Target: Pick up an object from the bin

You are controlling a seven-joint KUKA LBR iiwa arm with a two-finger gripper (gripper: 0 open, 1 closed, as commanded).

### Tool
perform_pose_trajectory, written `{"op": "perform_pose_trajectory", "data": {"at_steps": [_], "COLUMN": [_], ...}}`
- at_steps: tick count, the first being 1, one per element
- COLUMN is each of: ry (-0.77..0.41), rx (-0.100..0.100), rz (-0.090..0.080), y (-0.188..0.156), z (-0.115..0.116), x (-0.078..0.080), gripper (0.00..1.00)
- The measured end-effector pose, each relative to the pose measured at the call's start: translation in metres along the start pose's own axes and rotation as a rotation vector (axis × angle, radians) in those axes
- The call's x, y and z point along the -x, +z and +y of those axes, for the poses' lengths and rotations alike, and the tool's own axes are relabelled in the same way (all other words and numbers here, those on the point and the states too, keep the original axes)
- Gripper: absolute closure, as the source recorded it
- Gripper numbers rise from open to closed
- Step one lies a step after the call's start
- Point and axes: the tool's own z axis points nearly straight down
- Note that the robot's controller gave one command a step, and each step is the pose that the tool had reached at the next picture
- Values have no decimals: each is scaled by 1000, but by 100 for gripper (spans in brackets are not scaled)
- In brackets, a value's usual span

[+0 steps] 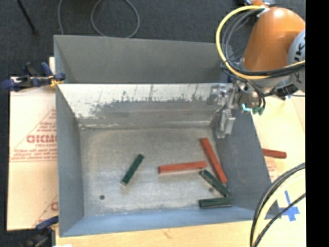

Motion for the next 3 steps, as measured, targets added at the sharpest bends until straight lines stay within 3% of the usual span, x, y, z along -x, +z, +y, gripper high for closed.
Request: {"op": "perform_pose_trajectory", "data": {"at_steps": [1, 2, 3], "ry": [-229, -297, -299], "rx": [1, -1, -6], "rz": [-1, -4, -15], "y": [95, 153, 147], "z": [-7, -6, -7], "x": [-29, -76, -71], "gripper": [0, 0, 100]}}
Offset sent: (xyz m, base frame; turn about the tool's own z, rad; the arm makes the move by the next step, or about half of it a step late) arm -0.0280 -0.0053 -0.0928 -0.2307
